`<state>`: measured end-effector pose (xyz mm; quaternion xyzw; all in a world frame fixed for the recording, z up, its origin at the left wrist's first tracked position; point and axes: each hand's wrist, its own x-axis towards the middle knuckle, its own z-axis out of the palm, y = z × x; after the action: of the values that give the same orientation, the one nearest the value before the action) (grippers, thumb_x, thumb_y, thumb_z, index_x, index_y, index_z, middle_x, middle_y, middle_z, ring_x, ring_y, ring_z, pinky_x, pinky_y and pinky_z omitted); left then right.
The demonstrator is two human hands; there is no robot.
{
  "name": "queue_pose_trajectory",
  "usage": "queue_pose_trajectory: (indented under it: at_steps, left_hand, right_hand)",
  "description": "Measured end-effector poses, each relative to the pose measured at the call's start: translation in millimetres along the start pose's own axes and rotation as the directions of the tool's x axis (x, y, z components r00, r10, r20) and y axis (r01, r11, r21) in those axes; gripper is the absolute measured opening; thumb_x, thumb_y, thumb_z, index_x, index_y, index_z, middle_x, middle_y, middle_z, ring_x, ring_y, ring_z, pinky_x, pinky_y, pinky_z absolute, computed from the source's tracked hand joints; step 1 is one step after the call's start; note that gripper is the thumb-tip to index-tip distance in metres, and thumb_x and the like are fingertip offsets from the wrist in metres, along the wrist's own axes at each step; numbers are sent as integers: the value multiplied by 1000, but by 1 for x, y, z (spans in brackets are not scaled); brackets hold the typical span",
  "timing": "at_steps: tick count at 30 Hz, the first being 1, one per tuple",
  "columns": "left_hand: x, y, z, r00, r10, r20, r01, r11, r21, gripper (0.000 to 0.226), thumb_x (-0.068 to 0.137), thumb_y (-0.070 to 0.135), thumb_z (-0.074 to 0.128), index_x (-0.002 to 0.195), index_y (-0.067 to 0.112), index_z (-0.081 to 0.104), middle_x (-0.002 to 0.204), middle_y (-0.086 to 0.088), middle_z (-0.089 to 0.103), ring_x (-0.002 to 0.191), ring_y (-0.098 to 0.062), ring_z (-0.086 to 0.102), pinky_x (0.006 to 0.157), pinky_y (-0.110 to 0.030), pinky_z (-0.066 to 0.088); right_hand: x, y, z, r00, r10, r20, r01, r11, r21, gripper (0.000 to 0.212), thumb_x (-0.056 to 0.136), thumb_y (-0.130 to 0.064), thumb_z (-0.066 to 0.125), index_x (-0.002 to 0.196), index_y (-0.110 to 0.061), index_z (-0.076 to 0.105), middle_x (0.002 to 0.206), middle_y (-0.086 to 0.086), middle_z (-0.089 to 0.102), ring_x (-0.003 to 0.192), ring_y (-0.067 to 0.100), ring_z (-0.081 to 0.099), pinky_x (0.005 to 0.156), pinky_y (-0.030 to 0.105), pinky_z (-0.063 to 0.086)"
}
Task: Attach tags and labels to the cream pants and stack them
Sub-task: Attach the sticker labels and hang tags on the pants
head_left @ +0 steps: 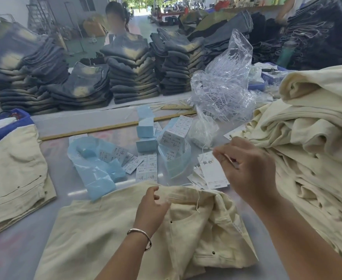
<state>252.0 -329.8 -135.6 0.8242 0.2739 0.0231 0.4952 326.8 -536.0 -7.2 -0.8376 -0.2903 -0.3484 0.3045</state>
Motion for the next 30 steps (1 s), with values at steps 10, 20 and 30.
queue_pose_trajectory:
  at_steps: [10, 20, 30]
  left_hand:
    - [0, 8, 42, 940, 340, 16, -320, 869, 378, 20, 77, 24, 67, 97, 29, 68, 94, 11, 54, 96, -10, 46, 77, -13, 33]
    - [8, 41, 77, 976, 175, 127, -212, 883, 419, 51, 80, 61, 59, 53, 19, 49, 54, 5, 50, 52, -8, 44, 47, -23, 30]
    - [53, 78, 52, 960, 272, 66, -279, 953, 119, 27, 93, 27, 58, 71, 14, 67, 65, -2, 64, 61, -19, 55, 66, -41, 50]
  right_hand:
    - [-71, 11, 78, 580, 184, 793, -60, 981, -183, 28, 89, -34, 50, 105, -25, 71, 108, -5, 64, 104, 18, 59, 79, 25, 41]
    - [-80, 56, 71, 664, 397, 634, -481, 876, -45, 12, 71, -10, 65, 61, -11, 59, 65, -5, 54, 66, 15, 49, 57, 23, 33]
    - [-88, 67, 73, 666, 484, 568, -607, 794, 36, 11, 77, -10, 69, 66, -11, 67, 69, -4, 64, 69, 16, 59, 66, 37, 47]
